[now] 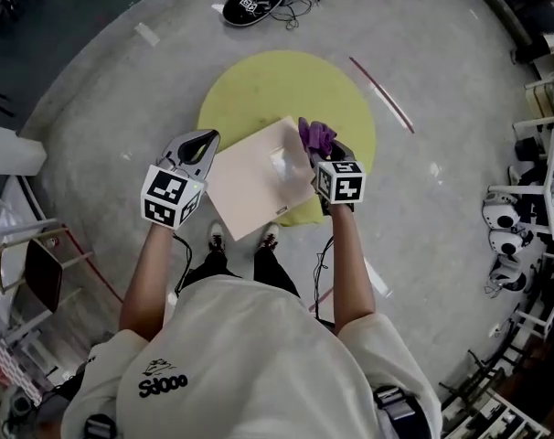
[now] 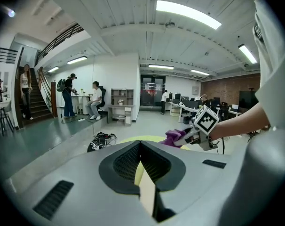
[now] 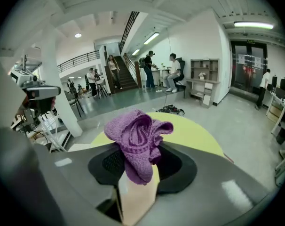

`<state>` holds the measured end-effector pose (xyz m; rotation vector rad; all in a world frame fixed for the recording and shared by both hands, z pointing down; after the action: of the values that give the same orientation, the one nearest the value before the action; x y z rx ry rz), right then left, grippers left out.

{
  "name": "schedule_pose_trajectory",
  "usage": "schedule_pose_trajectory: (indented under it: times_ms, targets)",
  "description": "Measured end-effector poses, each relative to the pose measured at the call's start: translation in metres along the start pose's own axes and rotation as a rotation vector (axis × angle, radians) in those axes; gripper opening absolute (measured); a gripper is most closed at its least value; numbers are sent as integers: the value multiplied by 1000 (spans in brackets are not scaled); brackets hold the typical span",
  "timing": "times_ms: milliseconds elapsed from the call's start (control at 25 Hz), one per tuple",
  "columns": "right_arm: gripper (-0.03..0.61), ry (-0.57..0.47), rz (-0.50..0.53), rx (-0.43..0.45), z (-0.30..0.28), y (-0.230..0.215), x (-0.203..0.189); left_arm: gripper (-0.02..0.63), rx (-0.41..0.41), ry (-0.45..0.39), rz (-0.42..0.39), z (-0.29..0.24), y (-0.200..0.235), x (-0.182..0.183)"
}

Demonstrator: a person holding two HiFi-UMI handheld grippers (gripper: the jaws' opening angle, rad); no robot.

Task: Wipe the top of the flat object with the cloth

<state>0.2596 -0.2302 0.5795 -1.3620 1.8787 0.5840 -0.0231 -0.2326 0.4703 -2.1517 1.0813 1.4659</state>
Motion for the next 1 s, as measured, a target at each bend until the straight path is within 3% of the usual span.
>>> schedule_pose_trajectory:
  times_ms: [480,840,1000]
  targets:
    - [167,203,40,-15,-97,-9,-27,6,123,40,69,13,28,-25]
    - [169,191,99,-11,-117,29,-14,6,119,42,84,27,32,-37]
    - [170,171,171,-12,-116,44,-16,6,102,43,75,26,26,-39]
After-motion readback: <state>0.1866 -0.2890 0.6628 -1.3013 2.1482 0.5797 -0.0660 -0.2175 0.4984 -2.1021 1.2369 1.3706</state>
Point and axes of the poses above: the fingertips, and each gripper's own axes: z backward along the fingers, y to its left, x out of its top, the point moved 5 cm from there along z, backward along the fingers, and after that the axes turned 7 degrees about z, right-handed, at the moved point
